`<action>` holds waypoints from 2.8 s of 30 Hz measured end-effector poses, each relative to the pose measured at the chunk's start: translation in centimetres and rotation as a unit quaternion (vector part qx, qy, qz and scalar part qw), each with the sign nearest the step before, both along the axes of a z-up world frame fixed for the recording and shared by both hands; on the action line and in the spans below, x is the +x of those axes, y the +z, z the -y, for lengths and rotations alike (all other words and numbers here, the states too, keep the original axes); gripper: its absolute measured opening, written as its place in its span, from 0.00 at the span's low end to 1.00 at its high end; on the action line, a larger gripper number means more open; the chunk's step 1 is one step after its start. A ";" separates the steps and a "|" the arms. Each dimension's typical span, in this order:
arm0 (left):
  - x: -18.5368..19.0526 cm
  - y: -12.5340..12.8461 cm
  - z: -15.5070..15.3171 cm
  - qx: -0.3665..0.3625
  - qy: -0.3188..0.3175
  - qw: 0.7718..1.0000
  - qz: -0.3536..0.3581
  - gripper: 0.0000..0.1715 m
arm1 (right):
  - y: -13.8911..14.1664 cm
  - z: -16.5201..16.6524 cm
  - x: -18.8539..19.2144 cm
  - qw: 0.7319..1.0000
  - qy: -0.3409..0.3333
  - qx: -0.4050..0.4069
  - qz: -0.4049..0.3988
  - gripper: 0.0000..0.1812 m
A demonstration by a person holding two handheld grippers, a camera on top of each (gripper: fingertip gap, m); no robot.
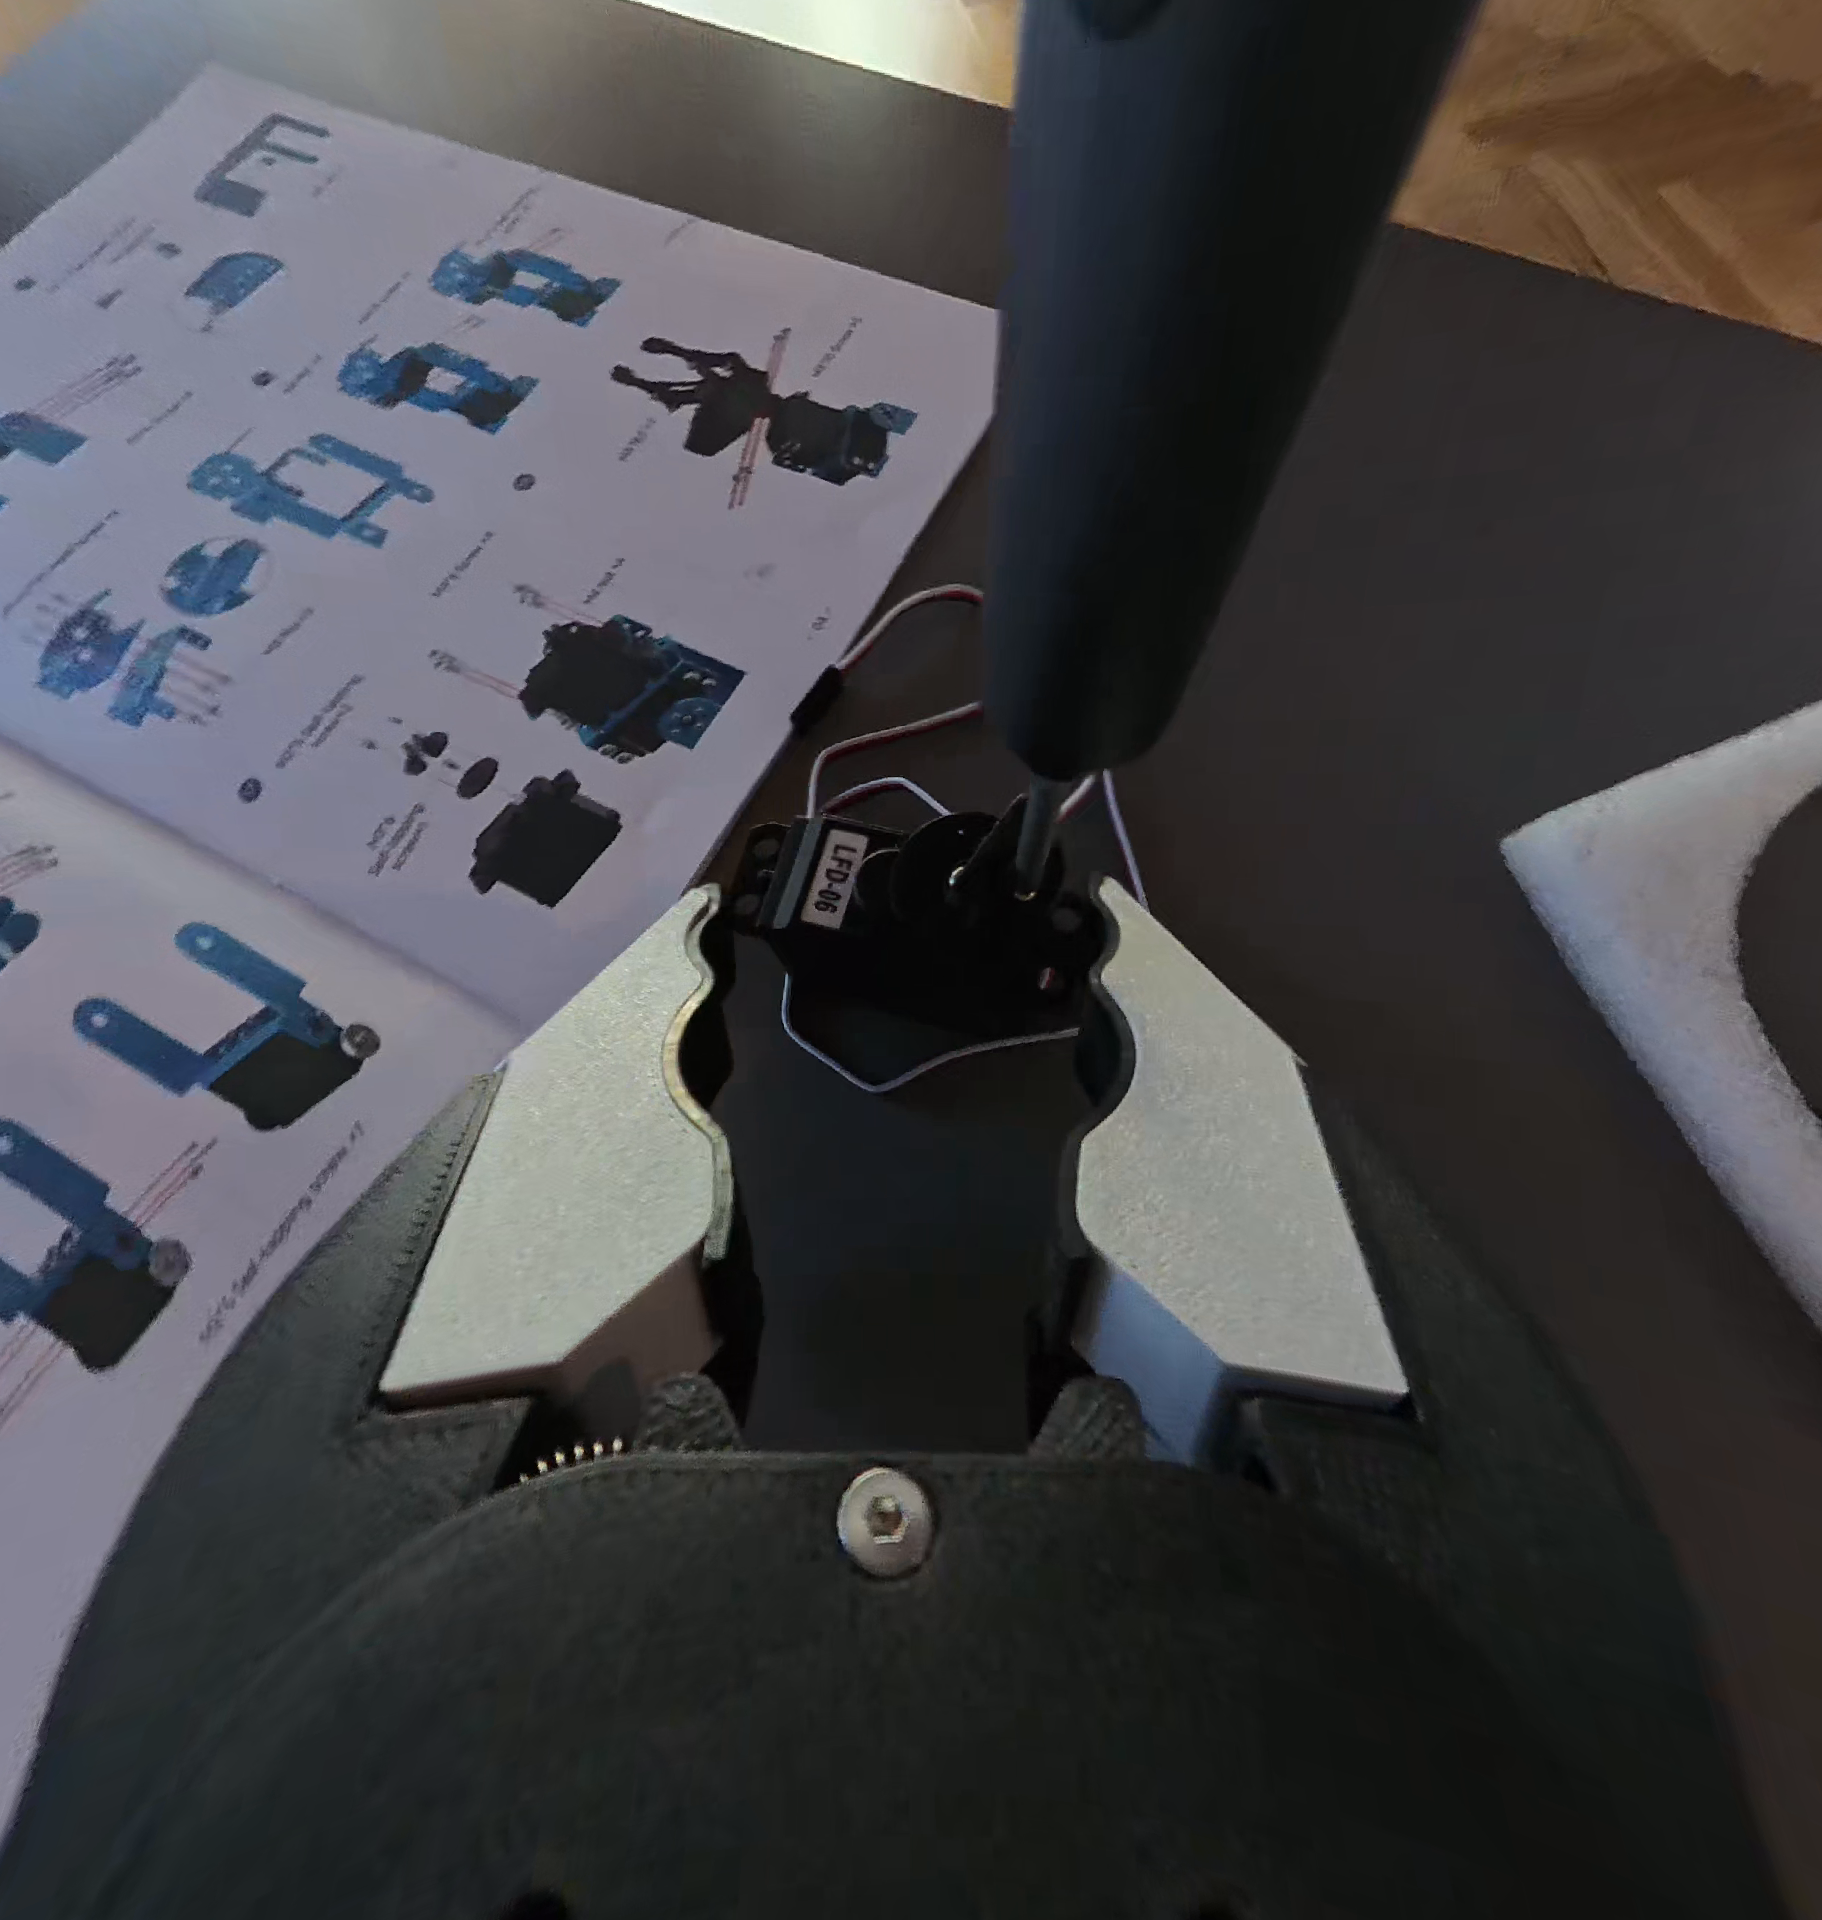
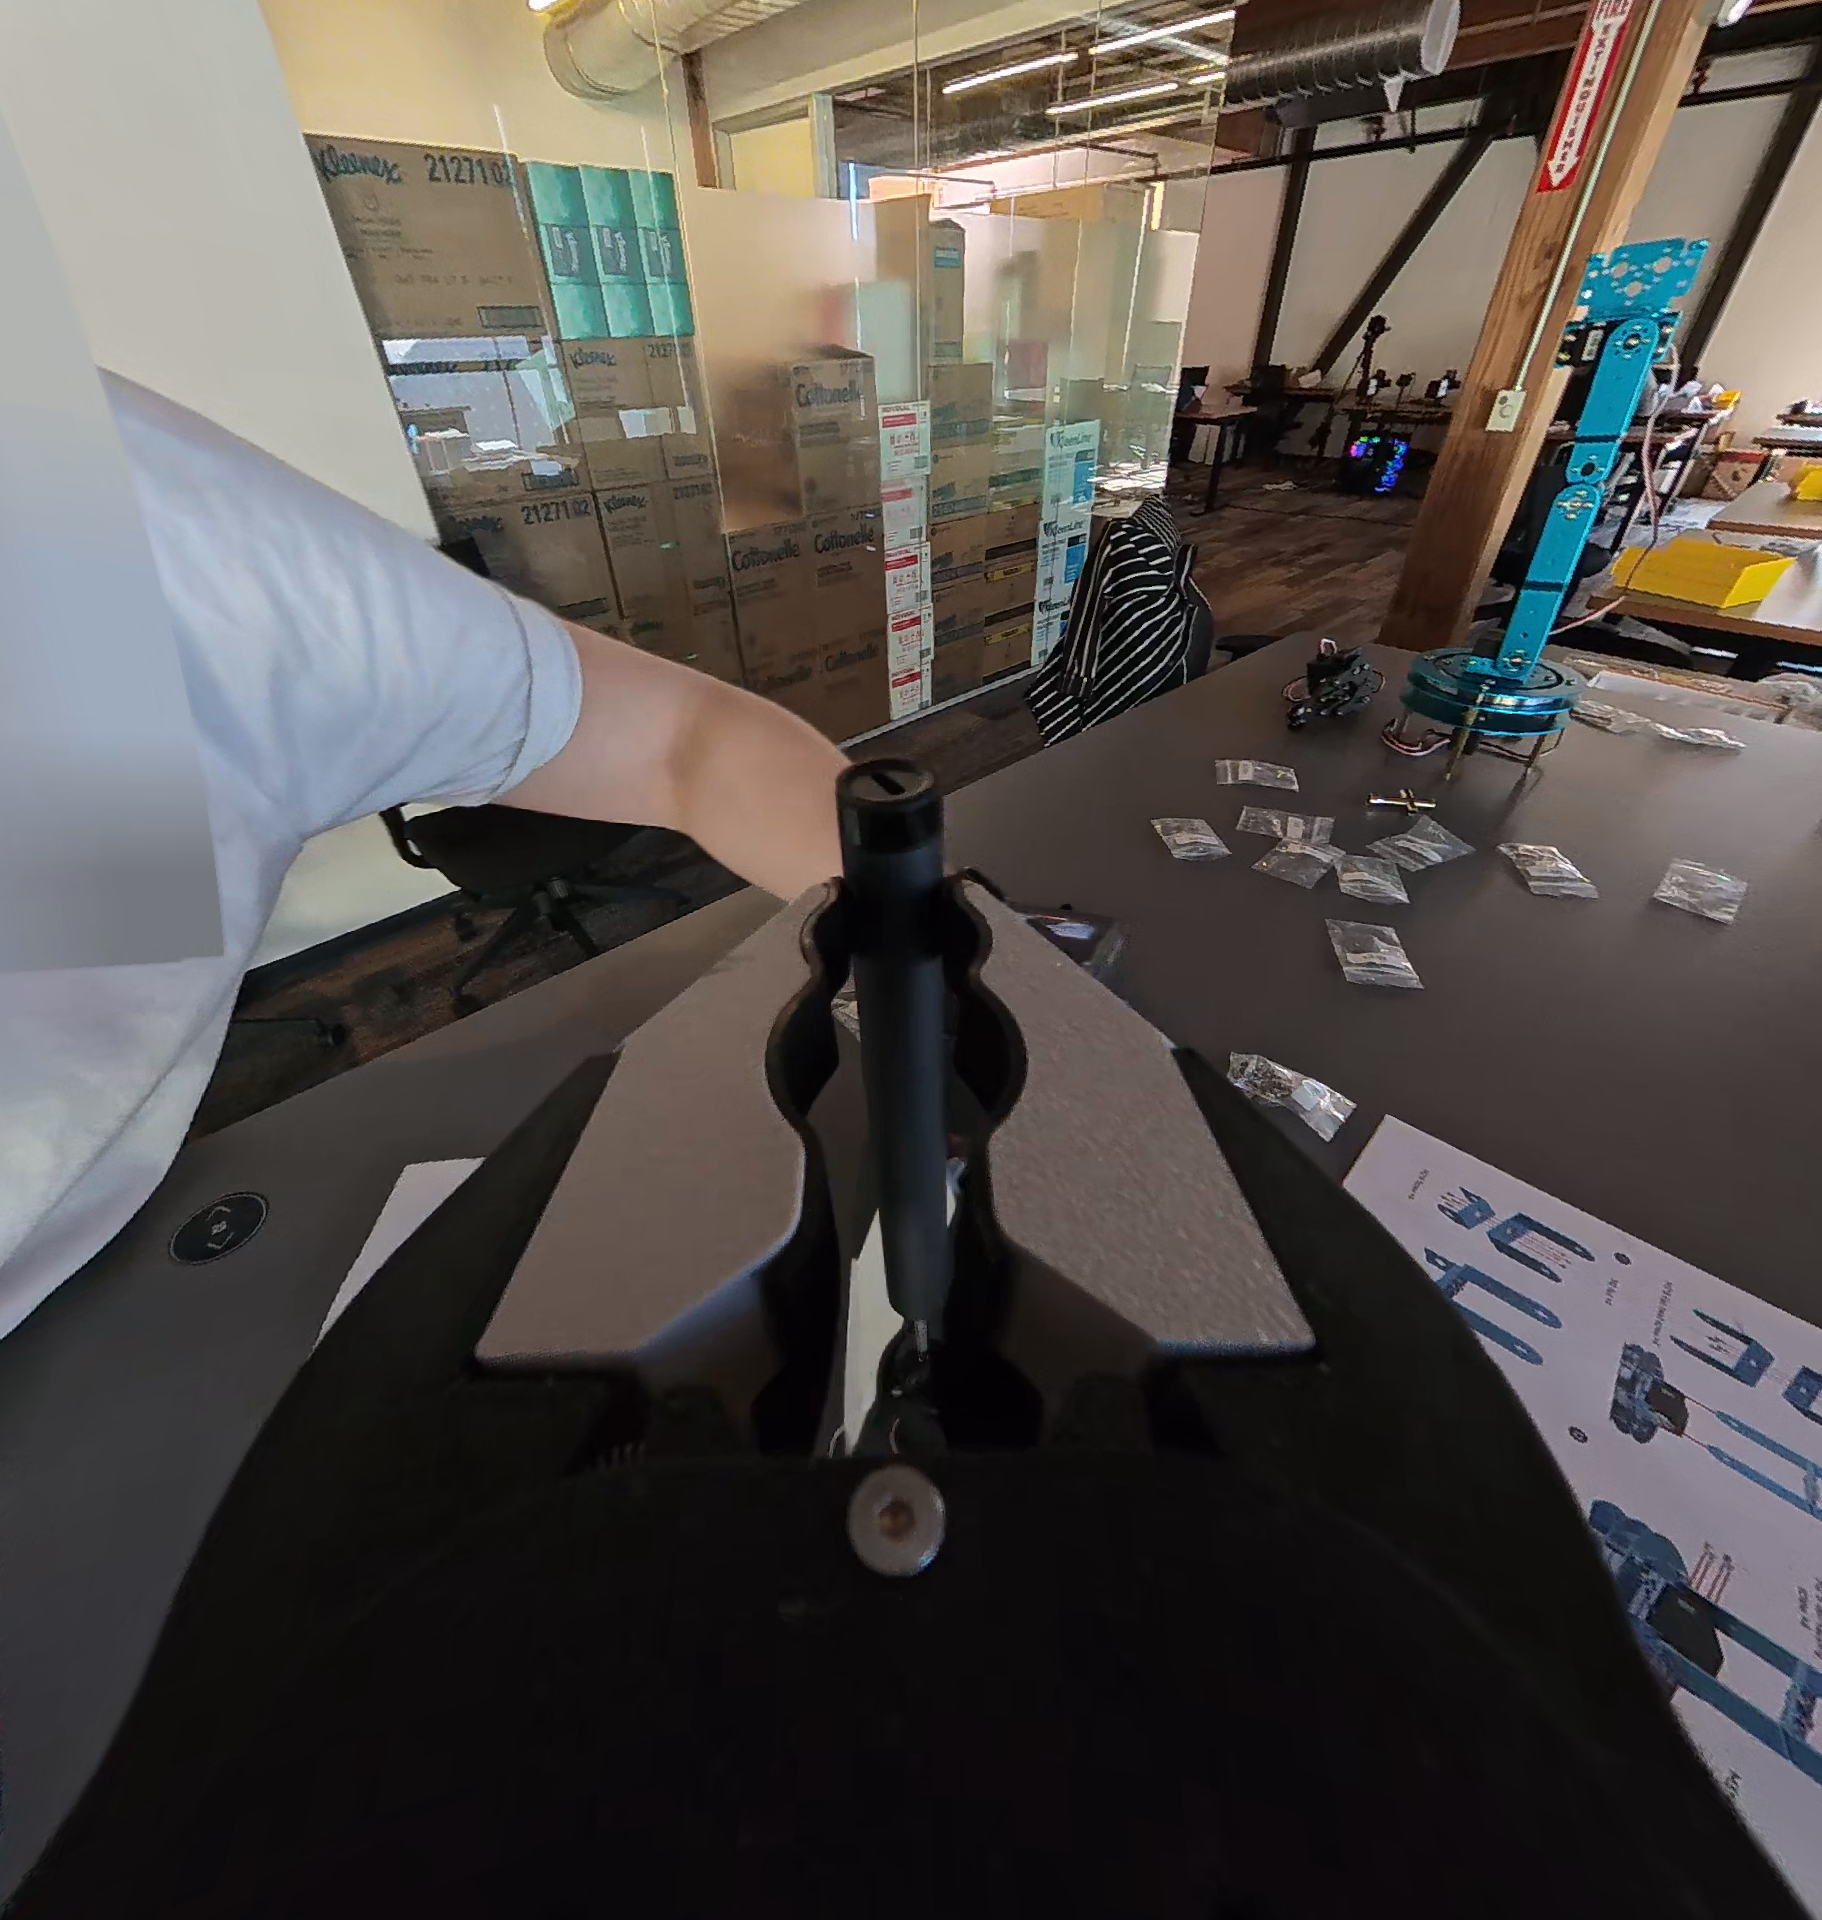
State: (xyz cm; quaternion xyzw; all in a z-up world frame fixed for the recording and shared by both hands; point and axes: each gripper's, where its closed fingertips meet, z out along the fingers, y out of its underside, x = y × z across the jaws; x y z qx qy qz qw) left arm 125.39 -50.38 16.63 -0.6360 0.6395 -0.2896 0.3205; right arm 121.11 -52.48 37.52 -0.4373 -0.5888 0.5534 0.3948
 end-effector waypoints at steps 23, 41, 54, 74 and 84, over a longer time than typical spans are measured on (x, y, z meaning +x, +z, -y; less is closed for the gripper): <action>-2.4 0.0 -0.9 -0.004 0.487 0.874 -0.010 0.38 | 0.1 -0.1 -0.1 0.986 -0.154 0.051 -0.033 0.09; -3.3 -0.1 -1.3 0.007 0.605 0.796 -0.016 0.38 | 0.2 0.8 -0.4 0.954 -0.272 0.109 -0.067 0.09; -3.1 -0.4 -1.4 -0.018 0.552 0.833 -0.009 0.33 | 0.3 -0.7 0.3 0.970 -0.222 0.058 -0.079 0.09; -2.8 4.6 0.3 0.120 0.376 0.918 0.048 0.22 | 0.3 -1.6 1.5 0.975 -0.198 0.014 -0.102 0.09; -2.6 3.6 0.1 0.197 0.358 0.913 -0.010 0.13 | 0.3 -2.2 1.6 0.974 -0.203 0.010 -0.101 0.09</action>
